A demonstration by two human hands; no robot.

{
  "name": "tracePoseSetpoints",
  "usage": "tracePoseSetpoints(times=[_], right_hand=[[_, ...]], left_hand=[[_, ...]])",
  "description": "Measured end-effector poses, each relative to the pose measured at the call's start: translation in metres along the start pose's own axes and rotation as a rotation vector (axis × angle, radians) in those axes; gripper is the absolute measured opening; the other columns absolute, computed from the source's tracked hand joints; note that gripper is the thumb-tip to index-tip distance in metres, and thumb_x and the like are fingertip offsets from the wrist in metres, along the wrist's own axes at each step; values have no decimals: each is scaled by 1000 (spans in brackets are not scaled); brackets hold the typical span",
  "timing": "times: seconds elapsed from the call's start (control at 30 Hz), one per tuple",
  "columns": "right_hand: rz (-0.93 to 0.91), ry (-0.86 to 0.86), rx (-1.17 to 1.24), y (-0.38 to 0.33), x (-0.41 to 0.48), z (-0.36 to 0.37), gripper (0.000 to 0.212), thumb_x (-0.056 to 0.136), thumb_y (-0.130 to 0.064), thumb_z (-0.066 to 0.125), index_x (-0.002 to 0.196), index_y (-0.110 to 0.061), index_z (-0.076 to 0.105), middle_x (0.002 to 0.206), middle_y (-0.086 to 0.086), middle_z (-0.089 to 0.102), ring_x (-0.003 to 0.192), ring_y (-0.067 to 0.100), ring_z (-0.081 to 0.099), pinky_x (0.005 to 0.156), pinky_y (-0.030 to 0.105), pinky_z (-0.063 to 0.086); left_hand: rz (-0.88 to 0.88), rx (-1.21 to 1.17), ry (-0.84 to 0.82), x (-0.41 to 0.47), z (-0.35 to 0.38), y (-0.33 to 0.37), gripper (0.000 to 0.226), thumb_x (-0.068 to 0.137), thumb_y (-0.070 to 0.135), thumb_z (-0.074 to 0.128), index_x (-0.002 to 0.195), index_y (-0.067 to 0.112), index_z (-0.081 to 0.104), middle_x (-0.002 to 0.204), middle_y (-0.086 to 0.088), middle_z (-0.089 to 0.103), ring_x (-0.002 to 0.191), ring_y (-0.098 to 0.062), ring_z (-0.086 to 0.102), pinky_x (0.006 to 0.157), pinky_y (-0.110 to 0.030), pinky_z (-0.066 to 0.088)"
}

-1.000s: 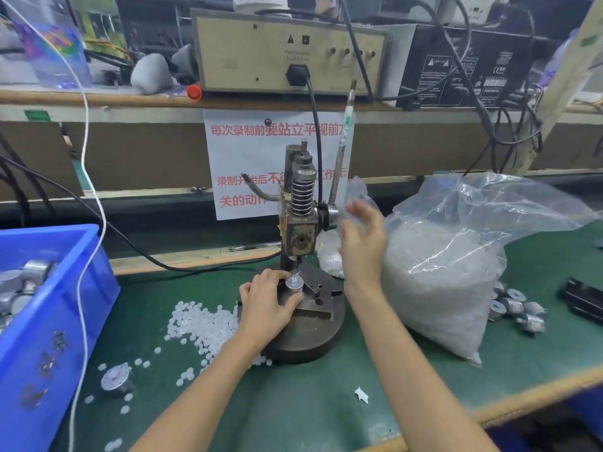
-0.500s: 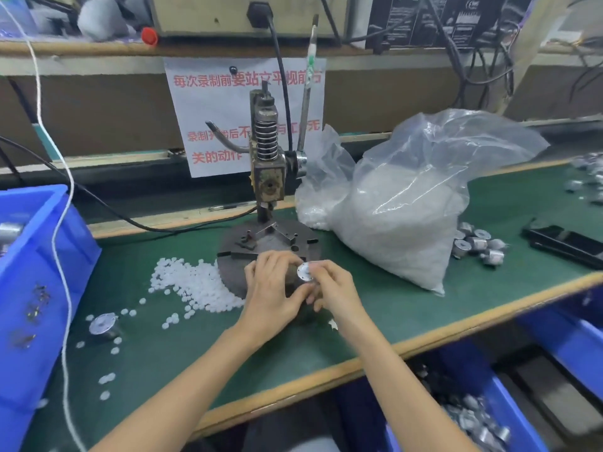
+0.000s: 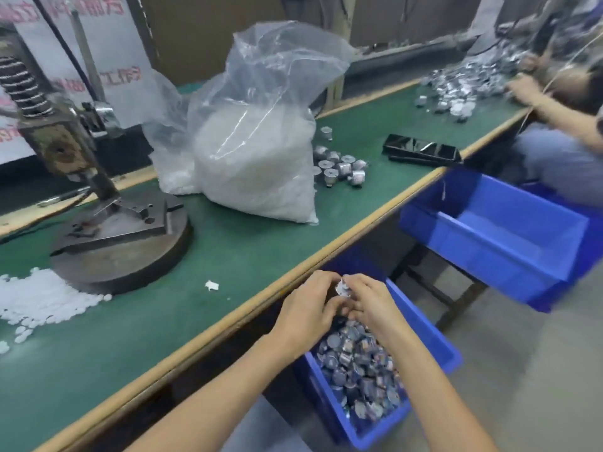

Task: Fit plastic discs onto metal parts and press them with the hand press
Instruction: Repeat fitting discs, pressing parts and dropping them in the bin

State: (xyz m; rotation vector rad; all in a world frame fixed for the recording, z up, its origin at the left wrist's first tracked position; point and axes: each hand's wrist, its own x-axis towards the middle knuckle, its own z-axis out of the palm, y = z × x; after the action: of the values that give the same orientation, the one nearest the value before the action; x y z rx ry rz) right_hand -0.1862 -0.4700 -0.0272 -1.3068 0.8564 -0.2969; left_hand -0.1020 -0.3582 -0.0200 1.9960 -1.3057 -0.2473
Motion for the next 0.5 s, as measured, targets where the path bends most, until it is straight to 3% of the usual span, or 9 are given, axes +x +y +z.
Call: tracePoseSetpoints(times=[0.13,0.3,0.5], right_hand=[[120,226,-194,58,30,-32,17,96,-17,51,82,-11,58,73,4,62,50,14,59,46,21,46],[180,364,-493,109,54,-50,20,91,-18,55,104,-6,64,99,15,69,95,31,64,84,32,47],[153,421,-525,115,52,-56,27,89,-6,48,109,-7,66,106,14,68,92,32,65,84,35,50]], left_hand=[[-49,121,-152,9,26,3,23,95,26,49,117,20,52,115,5,58,102,-18,55,84,-31,42],[-12,142,-144,15,27,3,3,96,24,47,93,23,48,90,10,53,82,-18,54,73,-35,44],[-7,145,-124,7,14,-7,10,98,28,43,89,26,40,84,13,48,71,-15,49,65,-33,41]])
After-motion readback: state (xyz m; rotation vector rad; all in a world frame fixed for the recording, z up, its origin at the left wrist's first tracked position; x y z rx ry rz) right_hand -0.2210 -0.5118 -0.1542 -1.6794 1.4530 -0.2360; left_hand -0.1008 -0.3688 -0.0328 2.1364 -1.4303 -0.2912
